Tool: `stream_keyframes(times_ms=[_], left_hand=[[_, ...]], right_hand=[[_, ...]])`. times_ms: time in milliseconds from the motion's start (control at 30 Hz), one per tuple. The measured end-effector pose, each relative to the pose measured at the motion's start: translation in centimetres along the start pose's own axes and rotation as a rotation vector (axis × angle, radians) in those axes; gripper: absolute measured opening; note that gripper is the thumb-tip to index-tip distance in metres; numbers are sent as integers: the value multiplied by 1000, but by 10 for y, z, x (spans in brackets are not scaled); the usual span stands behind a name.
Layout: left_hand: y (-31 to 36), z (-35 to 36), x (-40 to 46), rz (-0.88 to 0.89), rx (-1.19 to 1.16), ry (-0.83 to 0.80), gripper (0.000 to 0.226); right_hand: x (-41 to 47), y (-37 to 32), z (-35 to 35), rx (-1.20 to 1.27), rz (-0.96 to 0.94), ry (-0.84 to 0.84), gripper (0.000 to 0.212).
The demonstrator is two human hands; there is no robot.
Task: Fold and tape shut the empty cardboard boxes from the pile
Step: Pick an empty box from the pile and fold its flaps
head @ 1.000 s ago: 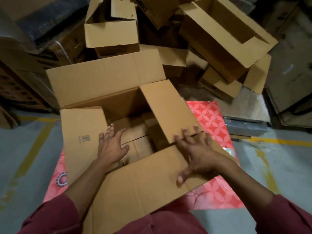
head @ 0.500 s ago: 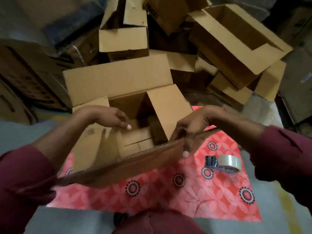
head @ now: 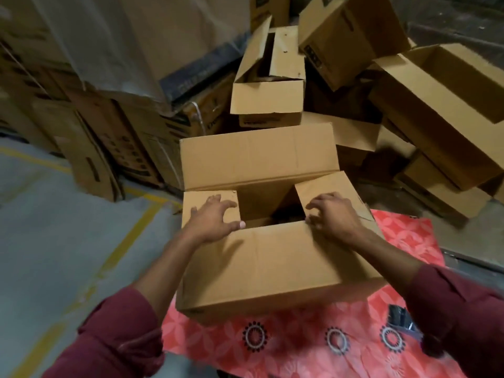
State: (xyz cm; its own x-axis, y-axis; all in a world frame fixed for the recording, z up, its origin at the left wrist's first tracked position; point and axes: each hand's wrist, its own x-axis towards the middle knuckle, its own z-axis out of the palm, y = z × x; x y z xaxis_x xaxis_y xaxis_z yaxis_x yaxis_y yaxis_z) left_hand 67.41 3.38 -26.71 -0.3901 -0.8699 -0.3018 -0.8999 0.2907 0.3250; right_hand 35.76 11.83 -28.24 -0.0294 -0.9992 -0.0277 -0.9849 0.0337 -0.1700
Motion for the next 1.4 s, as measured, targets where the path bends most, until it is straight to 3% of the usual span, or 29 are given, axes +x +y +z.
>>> stream_keyframes(times_ms=[133,233,367,567,733,800,967,1067,1167,1267,1400], left_hand=[[-50,38,3,-271,-5,216,83],[-68,49,3,-403,-187,234,86],[-80,43,23,-315,-228,220,82],[-108,23,61,-211,-215,176,81],[-113,17,66,-164,-259,182,88],[-112,15,66,-135,-276,204,91],[-111,15,62,-146,-474,320,93],[-107,11,50,-206,-851,507,108],[-102,7,46,-234,-1021,720,95],[-96,6,48,-164,-772,840,72],[-56,18,42,146,-218,750,55]], right_hand=[[16,-14,12,-25,-15,-109,39],[46,-35,7,-62,-84,-46,34],[107,-81,-6,-76,-149,66,33],[231,-153,-20,-71,-92,66,77],[283,-142,-28,-17,63,-21,94],[279,-137,-35,-18,79,-19,88],[210,-146,-62,-79,-58,189,54],[142,-146,-61,15,-128,67,38],[78,-136,-37,46,-182,-66,38],[33,-101,-1,104,-168,-80,43],[-8,-46,33,93,-109,23,45]])
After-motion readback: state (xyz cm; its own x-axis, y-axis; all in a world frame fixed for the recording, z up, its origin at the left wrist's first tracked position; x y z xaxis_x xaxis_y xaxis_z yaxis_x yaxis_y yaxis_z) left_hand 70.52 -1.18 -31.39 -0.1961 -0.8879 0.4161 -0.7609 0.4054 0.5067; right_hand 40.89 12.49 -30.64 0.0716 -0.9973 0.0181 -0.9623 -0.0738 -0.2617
